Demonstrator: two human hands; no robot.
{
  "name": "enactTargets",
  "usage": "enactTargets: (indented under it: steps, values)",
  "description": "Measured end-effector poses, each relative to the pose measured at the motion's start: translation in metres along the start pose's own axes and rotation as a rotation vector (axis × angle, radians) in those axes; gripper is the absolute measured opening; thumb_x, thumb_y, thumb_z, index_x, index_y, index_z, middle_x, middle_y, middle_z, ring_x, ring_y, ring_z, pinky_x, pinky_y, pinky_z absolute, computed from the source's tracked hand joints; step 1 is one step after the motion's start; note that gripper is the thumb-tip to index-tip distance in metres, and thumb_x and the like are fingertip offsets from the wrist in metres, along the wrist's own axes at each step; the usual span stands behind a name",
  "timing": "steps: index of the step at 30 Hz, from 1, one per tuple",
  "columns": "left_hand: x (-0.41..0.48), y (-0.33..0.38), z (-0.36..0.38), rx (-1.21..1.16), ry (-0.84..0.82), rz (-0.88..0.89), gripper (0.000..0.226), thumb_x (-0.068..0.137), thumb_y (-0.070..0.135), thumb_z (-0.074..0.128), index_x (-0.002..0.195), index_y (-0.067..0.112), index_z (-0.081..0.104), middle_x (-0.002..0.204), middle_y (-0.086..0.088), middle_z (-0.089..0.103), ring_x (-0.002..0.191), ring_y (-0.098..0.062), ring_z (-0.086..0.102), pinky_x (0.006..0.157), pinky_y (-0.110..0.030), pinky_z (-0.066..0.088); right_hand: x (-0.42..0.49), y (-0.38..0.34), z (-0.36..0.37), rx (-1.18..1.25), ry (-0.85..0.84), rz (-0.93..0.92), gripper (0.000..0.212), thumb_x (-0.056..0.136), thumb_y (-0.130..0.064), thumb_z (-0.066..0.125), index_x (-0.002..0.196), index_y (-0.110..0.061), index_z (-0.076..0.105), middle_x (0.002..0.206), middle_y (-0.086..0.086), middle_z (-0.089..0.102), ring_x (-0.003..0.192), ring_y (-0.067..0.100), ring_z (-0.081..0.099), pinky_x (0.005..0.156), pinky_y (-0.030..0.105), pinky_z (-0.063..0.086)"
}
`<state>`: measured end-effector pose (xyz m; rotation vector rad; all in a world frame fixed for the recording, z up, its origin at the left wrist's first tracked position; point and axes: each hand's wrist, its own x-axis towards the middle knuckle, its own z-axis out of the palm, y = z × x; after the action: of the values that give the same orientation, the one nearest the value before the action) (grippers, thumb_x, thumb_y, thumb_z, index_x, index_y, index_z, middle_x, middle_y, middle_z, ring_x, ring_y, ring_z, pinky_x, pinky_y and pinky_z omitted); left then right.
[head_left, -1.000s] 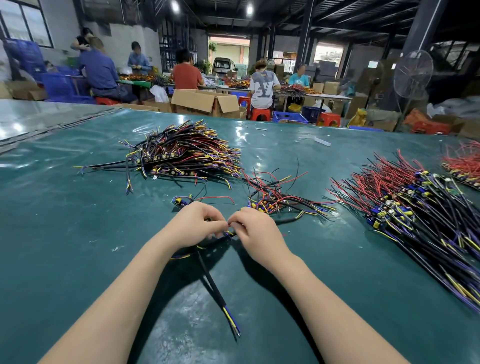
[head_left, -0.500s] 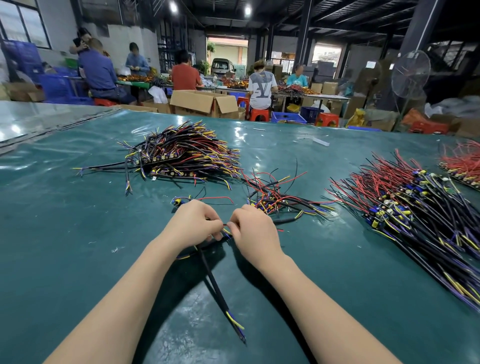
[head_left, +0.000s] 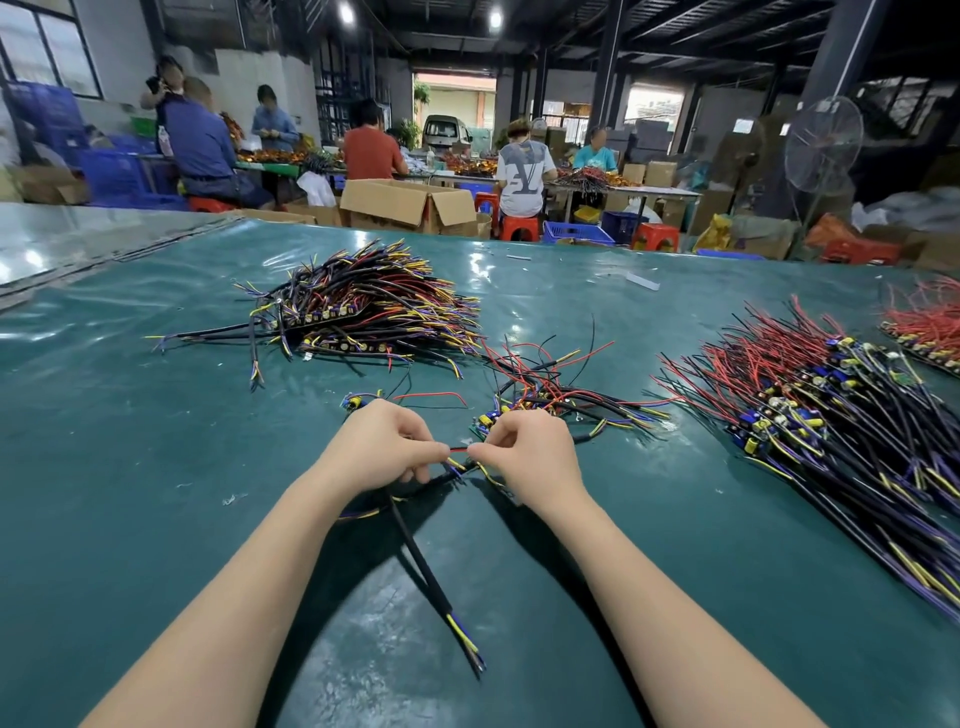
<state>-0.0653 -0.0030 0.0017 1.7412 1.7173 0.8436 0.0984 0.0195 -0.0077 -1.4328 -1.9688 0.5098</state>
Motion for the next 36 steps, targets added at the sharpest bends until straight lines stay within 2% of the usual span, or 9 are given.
enactTargets:
  steps: [3,7,12,15,19,23,26,31,36]
  values:
    - [0.000,-0.002,-0.004,-0.055,-0.066,-0.018,0.021,0.079,0.017,0.070,0.058,0.015,0.067,0.049,0.005,0.063,0.041,-0.004,0.049,0.046,-0.015,0.039,0.000,0.007,-0.009,0.150,-0.135,-0.043,0.022,0.077,-0.009,0.069,0.061,-0.020,0.058,0.053,-0.010,0.050,0.053,0.006,0.046,0.053,0.017,0.035]
    - [0.000,-0.006,-0.010,-0.256,-0.101,-0.060,0.019,0.078,0.006,0.070,0.061,0.015,0.068,0.049,0.004,0.058,0.045,-0.007,0.048,0.046,-0.012,0.042,0.001,0.011,-0.015,0.284,-0.150,-0.033,0.035,0.081,0.000,0.062,0.058,-0.025,0.052,0.054,-0.010,0.049,0.042,-0.003,0.044,0.049,0.013,0.033]
    - [0.001,-0.007,-0.013,-0.430,-0.081,-0.064,0.014,0.075,0.002,0.073,0.070,0.008,0.061,0.049,0.001,0.059,0.041,-0.007,0.047,0.042,-0.012,0.038,0.005,0.014,-0.013,0.154,-0.149,0.041,0.020,0.078,-0.007,0.067,0.061,-0.016,0.059,0.052,-0.009,0.050,0.048,0.011,0.044,0.040,0.013,0.032]
    - [0.001,-0.010,-0.017,-0.531,-0.120,-0.100,0.014,0.077,-0.001,0.069,0.071,0.008,0.061,0.054,0.002,0.063,0.046,-0.005,0.055,0.042,-0.012,0.040,0.006,0.016,-0.013,0.093,-0.129,0.048,0.032,0.074,-0.016,0.073,0.051,-0.019,0.051,0.050,-0.009,0.047,0.047,0.005,0.041,0.045,0.017,0.031]
    - [0.000,-0.015,-0.025,-0.585,-0.182,-0.116,0.014,0.079,-0.005,0.064,0.076,0.009,0.061,0.058,0.000,0.065,0.050,-0.006,0.059,0.042,-0.012,0.042,0.007,0.020,-0.018,0.374,-0.149,0.103,0.032,0.075,-0.010,0.074,0.052,-0.017,0.053,0.045,-0.009,0.042,0.044,0.007,0.035,0.039,0.010,0.026]
    - [-0.002,-0.015,-0.030,-0.602,-0.210,-0.095,0.014,0.072,-0.006,0.066,0.078,0.006,0.061,0.055,-0.002,0.062,0.046,-0.005,0.055,0.040,-0.011,0.037,0.008,0.027,-0.027,0.794,-0.433,0.160,0.026,0.084,0.009,0.055,0.064,-0.007,0.056,0.041,-0.008,0.039,0.037,0.005,0.033,0.036,0.011,0.022]
    - [-0.005,-0.014,-0.032,-0.517,-0.259,-0.113,0.017,0.058,0.007,0.058,0.076,0.006,0.058,0.053,-0.003,0.060,0.043,-0.006,0.050,0.039,-0.011,0.033,0.007,0.028,-0.028,0.901,-0.552,0.174,0.037,0.085,0.012,0.049,0.058,-0.011,0.062,0.042,-0.007,0.039,0.036,0.003,0.032,0.036,0.011,0.021]
    - [-0.006,-0.011,-0.033,-0.368,-0.357,-0.098,0.016,0.056,0.008,0.055,0.072,0.008,0.058,0.054,0.000,0.060,0.045,-0.005,0.050,0.040,-0.011,0.032,0.008,0.031,-0.030,0.702,-0.506,0.198,0.033,0.080,0.006,0.062,0.053,-0.010,0.052,0.039,-0.008,0.033,0.033,0.004,0.024,0.035,0.011,0.016]
    - [-0.007,-0.012,-0.031,-0.290,-0.357,-0.066,0.009,0.065,0.017,0.069,0.070,0.016,0.061,0.059,0.003,0.064,0.049,-0.002,0.052,0.043,-0.011,0.031,0.009,0.022,-0.024,0.100,-0.320,0.006,0.037,0.073,-0.011,0.075,0.048,-0.020,0.050,0.040,-0.012,0.043,0.031,0.000,0.036,0.036,0.009,0.025]
